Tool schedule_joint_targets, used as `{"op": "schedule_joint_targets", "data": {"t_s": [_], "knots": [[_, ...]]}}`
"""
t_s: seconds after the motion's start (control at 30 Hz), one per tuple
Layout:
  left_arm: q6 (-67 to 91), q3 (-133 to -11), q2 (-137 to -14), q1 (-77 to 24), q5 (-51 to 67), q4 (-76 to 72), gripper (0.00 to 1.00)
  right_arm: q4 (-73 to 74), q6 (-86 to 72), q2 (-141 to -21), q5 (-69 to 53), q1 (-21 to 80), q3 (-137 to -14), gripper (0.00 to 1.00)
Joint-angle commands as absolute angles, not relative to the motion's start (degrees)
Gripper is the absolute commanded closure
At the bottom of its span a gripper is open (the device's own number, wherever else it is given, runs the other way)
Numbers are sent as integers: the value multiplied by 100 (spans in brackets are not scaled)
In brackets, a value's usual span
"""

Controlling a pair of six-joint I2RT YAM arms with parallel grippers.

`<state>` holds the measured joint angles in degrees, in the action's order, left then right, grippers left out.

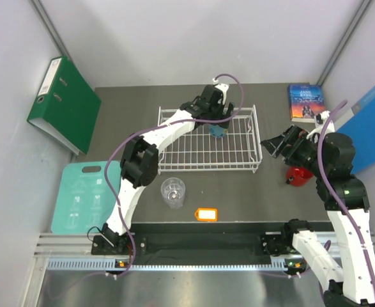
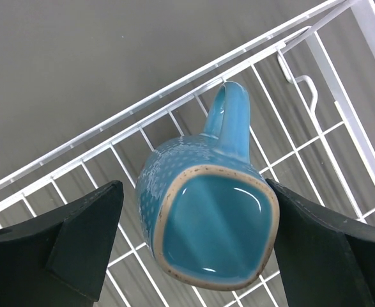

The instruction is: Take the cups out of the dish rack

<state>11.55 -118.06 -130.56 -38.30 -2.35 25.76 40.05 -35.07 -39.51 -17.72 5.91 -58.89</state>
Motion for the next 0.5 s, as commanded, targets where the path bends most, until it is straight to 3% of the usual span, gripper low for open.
{"op": "schedule_joint_targets", "data": {"t_s": [0.0, 0.13, 0.17, 0.23, 0.27, 0.3, 0.47], "knots": [[1213, -11813, -13043, -3806, -115, 2400, 13, 3850, -3437, -3938, -1688, 650, -5906, 12], [1300, -11611, -12929, -3806, -26, 2268, 41, 3867, -3437, -3894, -1661, 650, -5854, 12], [1327, -11558, -12903, -3806, -26, 2233, 57, 3867, -3437, -3894, -1661, 642, -5836, 12], [1371, -11461, -12832, -3814, -26, 2224, 76, 3859, -3445, -3867, -1644, 650, -5810, 12], [1388, -11444, -12815, -3814, 130, 2224, 95, 3867, -3454, -3858, -1644, 642, -5801, 12], [1406, -11409, -12771, -3814, 141, 2250, 100, 3867, -3463, -3850, -1635, 650, -5783, 12], [1599, -10962, -12245, -3823, 97, 2057, 100, 3832, -3515, -3788, -1608, 650, -5739, 13]]}}
